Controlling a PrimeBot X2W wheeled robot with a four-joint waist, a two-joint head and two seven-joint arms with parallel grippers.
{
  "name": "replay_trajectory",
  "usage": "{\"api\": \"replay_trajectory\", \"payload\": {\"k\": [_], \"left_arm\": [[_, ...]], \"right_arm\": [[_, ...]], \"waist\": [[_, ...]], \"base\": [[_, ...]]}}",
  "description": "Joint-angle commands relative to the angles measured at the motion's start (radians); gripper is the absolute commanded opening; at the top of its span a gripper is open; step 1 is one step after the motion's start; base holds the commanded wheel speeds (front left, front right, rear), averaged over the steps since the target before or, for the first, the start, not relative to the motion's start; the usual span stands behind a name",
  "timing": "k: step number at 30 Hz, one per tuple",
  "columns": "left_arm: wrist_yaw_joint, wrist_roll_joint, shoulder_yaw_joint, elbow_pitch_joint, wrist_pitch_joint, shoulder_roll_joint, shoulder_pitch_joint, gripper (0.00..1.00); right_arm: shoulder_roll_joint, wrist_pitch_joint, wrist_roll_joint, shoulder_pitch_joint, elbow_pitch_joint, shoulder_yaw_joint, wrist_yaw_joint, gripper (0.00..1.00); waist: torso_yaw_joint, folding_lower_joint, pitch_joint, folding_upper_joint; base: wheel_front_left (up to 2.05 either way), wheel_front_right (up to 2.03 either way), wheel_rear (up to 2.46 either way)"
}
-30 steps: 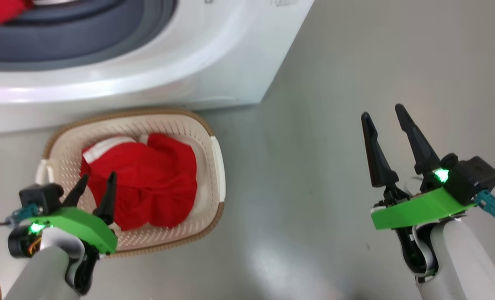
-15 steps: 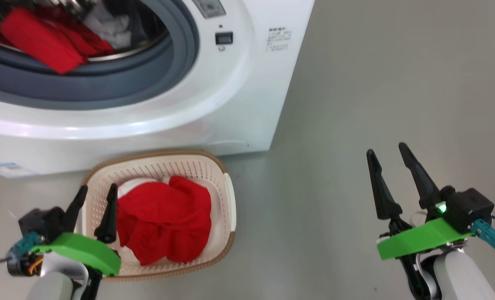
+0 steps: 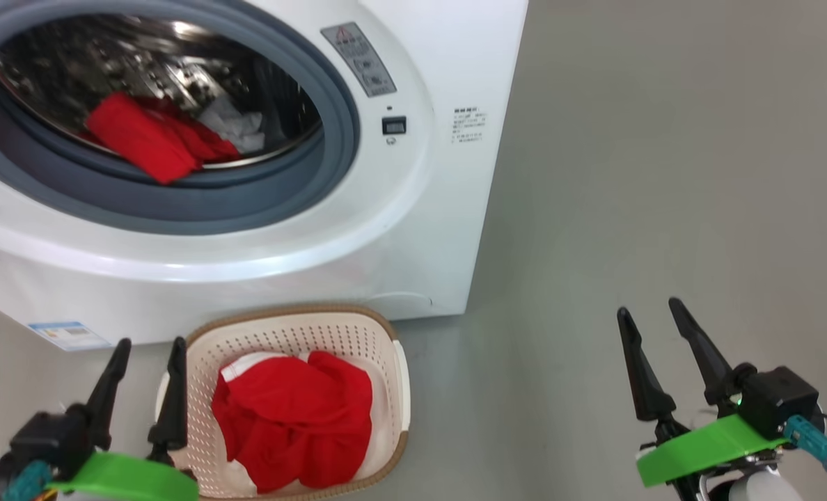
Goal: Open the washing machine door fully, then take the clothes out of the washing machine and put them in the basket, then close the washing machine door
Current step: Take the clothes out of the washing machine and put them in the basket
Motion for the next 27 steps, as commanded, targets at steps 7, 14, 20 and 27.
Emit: {"api": "replay_trajectory", "payload": {"k": [7,14,20,27], "left_arm": [[0.002,0.043,0.079,-0.135,-0.005,-0.019,0.106,1.00],[0.002,0.059,0.114,-0.214,-0.005,-0.043,0.203,1.00],[0.002,0.068,0.144,-0.264,-0.005,-0.059,0.262,1.00],[0.002,0.074,0.165,-0.285,-0.005,-0.077,0.293,1.00]], "right_arm": [[-0.003,-0.006,-0.007,0.049,-0.031,0.001,0.006,1.00],[-0.009,-0.006,-0.004,0.090,-0.043,-0.017,0.006,1.00],[-0.011,-0.006,-0.003,0.133,-0.056,-0.041,0.006,1.00],[-0.012,-0.006,-0.002,0.152,-0.058,-0.048,0.006,1.00]], "waist": [[0.014,0.0000,-0.073,0.0000],[0.015,0.0000,-0.100,0.0000],[0.019,0.0000,-0.118,0.0000],[0.015,0.0000,-0.131,0.0000]], "base": [[0.00,0.00,0.00],[0.00,0.00,0.00],[0.00,0.00,0.00],[0.00,0.00,0.00]]}}
